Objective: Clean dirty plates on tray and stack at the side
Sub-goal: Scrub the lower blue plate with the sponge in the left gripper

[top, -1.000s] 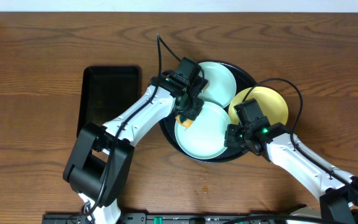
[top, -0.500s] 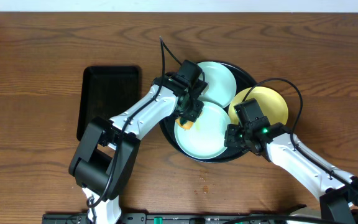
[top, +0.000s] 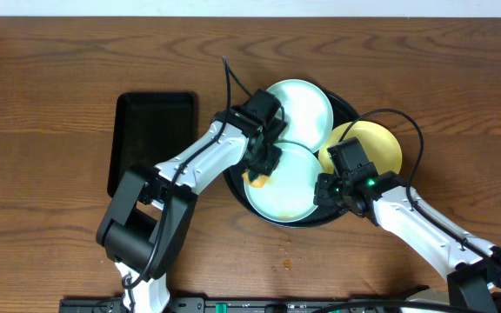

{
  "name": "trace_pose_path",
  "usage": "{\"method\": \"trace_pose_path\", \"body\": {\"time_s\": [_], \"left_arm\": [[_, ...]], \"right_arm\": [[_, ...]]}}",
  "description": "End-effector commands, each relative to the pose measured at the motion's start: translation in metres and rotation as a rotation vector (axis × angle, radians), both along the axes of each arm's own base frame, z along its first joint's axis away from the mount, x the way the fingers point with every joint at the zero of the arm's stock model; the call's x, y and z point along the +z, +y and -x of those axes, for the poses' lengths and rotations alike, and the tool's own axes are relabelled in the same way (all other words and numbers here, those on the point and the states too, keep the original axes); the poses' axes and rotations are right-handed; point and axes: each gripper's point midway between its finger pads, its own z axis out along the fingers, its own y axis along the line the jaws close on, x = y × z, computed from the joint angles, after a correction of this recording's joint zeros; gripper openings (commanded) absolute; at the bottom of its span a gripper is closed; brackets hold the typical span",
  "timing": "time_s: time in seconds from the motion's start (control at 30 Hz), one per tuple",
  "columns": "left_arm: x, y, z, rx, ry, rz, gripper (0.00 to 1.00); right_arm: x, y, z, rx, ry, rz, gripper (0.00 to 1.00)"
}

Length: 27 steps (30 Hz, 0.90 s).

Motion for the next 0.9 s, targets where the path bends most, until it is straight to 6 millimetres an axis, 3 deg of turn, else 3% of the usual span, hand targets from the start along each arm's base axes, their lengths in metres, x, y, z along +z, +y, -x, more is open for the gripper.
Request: {"method": "trace_pose_path", "body": {"time_s": [0.0,0.63,0.87], "left_arm": [[-0.018,0.015,0.015,0.046,0.072,-0.061,0.08],[-0.020,0.016,0.031,0.050,0.143,-0.050,0.07],[-0.027,0.016,0.049,0.048,0.208,-0.031,0.08]], "right_arm": [[-0.007,-0.004,0.005,0.017,0.015,0.029,0.01],[-0.007,-0.004,0.005,0.017,0.014,0.029,0.01],[-0.007,-0.004,0.005,0.017,0.015,0.029,0.01]]}}
